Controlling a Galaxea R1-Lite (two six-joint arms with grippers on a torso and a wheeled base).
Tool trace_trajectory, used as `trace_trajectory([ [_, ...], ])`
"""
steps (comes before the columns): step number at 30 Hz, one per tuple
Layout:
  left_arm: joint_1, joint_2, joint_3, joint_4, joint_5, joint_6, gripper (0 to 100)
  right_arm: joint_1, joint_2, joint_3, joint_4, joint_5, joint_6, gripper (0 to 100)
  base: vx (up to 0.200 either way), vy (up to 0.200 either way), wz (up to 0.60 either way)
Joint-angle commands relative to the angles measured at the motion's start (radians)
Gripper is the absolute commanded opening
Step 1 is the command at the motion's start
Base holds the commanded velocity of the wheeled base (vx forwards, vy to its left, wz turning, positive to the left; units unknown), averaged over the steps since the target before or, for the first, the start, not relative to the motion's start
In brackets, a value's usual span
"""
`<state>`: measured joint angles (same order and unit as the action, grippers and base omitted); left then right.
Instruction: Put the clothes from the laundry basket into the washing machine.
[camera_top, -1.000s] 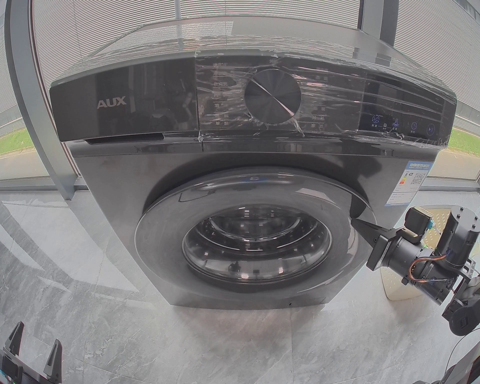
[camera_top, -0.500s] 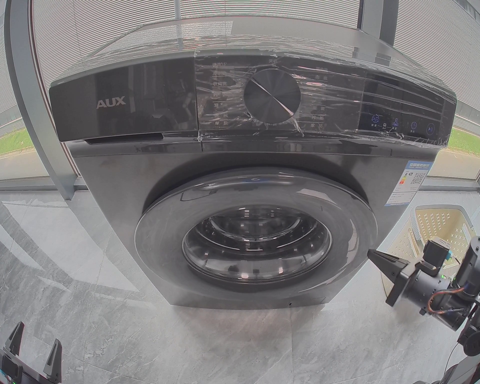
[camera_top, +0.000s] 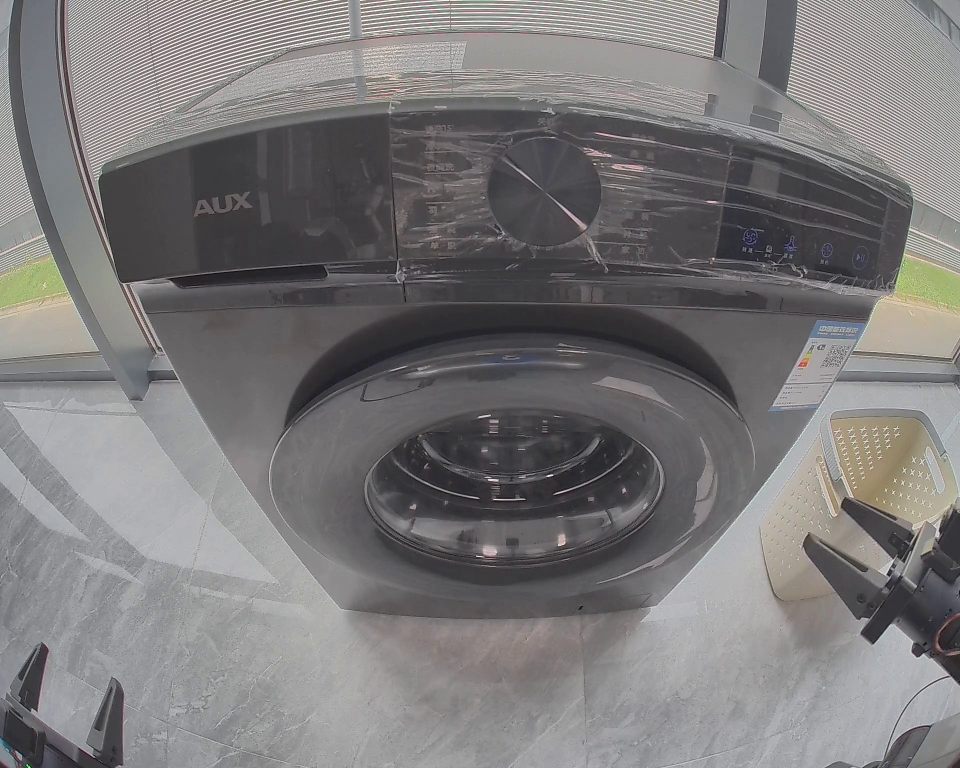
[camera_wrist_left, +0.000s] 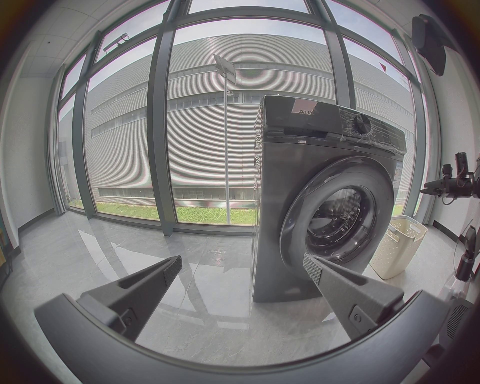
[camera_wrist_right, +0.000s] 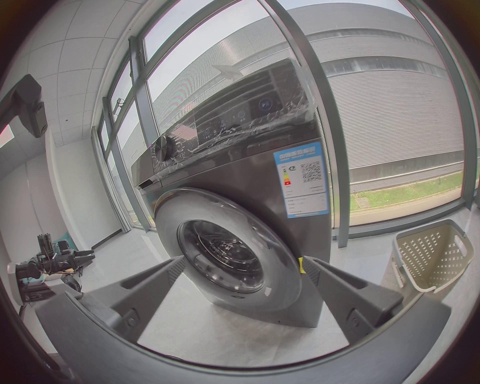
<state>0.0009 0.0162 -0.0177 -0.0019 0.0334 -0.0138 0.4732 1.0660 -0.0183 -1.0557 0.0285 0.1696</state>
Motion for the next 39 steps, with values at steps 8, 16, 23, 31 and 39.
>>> trace_trajectory([
  [8,0.001,-0.015,0.016,0.0,0.0,0.0,100,-0.15,-0.29,0.018,0.218,0.008,-0.059,100,0.0,0.0,0.0],
  [16,0.001,-0.015,0.016,0.0,0.0,-0.002,100,-0.254,-0.482,0.018,0.332,0.025,-0.071,100,0.0,0.0,0.0],
  [23,0.001,-0.015,0.016,0.0,-0.001,-0.003,100,-0.358,-0.705,0.018,0.511,0.082,-0.093,100,0.0,0.0,0.0],
  [31,0.001,-0.015,0.016,0.0,0.0,-0.003,100,-0.476,-0.943,0.018,0.708,0.206,-0.107,100,0.0,0.0,0.0],
  [39,0.001,-0.015,0.016,0.0,0.0,-0.003,100,-0.476,-1.066,0.018,0.964,0.162,-0.122,100,0.0,0.0,0.0],
])
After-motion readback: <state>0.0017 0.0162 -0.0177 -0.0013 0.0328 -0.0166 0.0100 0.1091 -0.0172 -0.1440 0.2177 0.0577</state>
